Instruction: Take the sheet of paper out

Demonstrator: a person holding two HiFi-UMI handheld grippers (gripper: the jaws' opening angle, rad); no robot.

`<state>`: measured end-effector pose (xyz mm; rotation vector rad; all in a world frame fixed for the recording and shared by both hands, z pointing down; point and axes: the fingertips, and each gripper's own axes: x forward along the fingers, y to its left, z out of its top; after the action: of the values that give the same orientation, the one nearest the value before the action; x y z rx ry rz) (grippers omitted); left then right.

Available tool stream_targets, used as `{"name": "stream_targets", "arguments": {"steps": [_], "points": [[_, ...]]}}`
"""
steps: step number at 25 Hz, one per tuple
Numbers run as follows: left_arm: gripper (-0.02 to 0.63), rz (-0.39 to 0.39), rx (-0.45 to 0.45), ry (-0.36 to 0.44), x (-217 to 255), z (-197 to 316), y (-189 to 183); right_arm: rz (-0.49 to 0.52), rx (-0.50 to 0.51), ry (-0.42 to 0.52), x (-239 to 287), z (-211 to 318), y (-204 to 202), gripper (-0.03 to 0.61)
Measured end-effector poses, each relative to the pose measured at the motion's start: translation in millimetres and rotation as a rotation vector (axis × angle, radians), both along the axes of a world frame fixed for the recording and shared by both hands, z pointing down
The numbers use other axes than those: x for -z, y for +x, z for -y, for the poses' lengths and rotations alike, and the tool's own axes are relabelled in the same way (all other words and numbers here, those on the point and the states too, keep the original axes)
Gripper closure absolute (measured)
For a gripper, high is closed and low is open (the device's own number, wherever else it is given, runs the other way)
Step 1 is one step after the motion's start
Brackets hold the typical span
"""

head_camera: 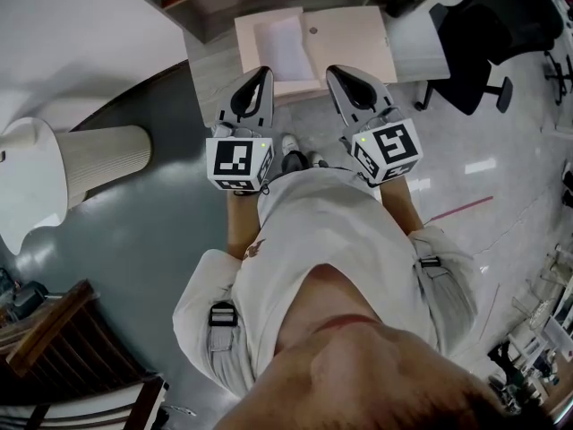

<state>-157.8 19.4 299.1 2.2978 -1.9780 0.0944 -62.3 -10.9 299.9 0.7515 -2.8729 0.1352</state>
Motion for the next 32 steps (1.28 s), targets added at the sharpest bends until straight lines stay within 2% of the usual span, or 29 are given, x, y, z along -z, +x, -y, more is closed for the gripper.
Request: {"name": "stream_targets", "arguments": {"steps": [8, 14, 22, 32], "points": [[0.594, -0.005, -0.066, -0.009, -7, 16, -28, -0.034, -0.047, 0.015, -2, 8, -27, 0.557], [0.594, -0.016, -0.083, -0.021, -13, 22, -39, -0.065, -0.069, 0.001, -10, 12, -35, 0.557], [0.594, -0.035, -0.069, -0.065, -34, 38, -44, -0.098, -0.044, -0.026, -29, 30, -43, 0.557], [0.594, 0.022, -0.003, -0.074, -26, 86, -57, -0.058, 0.038, -0.043, -34, 87, -63, 0.557]]}}
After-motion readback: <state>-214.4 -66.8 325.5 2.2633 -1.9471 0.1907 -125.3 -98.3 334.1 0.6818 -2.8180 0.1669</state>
